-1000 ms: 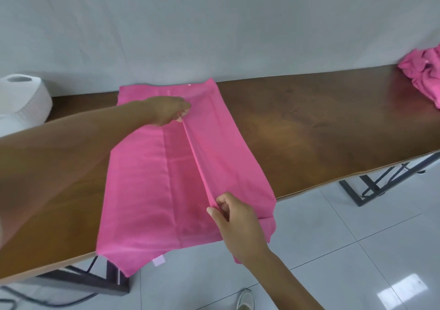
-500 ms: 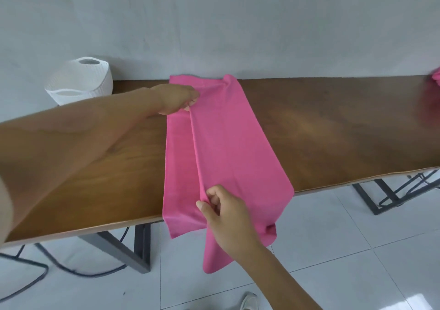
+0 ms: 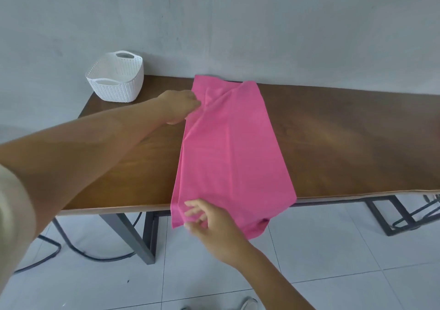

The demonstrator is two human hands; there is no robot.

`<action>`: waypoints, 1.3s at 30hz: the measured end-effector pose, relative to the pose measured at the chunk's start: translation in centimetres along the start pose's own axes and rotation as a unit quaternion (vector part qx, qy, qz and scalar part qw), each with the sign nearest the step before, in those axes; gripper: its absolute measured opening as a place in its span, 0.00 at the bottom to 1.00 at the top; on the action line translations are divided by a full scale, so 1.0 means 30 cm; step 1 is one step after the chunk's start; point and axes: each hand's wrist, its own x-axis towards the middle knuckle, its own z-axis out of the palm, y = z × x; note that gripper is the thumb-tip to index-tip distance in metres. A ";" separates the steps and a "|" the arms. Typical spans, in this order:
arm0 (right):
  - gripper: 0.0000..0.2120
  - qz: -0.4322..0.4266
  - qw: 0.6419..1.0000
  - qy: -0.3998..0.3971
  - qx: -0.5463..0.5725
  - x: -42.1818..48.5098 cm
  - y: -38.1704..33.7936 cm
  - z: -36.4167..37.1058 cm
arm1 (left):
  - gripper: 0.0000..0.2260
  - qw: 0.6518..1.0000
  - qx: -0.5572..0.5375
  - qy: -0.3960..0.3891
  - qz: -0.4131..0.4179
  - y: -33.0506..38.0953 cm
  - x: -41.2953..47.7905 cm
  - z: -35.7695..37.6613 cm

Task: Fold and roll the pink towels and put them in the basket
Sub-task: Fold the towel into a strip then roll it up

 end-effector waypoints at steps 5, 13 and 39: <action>0.18 0.011 1.000 0.009 -0.013 0.001 0.035 -0.030 | 0.16 0.999 -0.047 -0.012 0.001 0.081 -0.068 0.028; 0.17 0.028 0.998 0.045 -0.026 -0.022 0.123 -0.133 | 0.19 0.984 -0.179 0.003 0.012 0.245 -0.134 0.166; 0.20 0.223 0.961 0.140 0.080 -0.075 0.732 -0.420 | 0.35 0.976 -0.203 0.056 -0.059 0.854 -0.076 0.271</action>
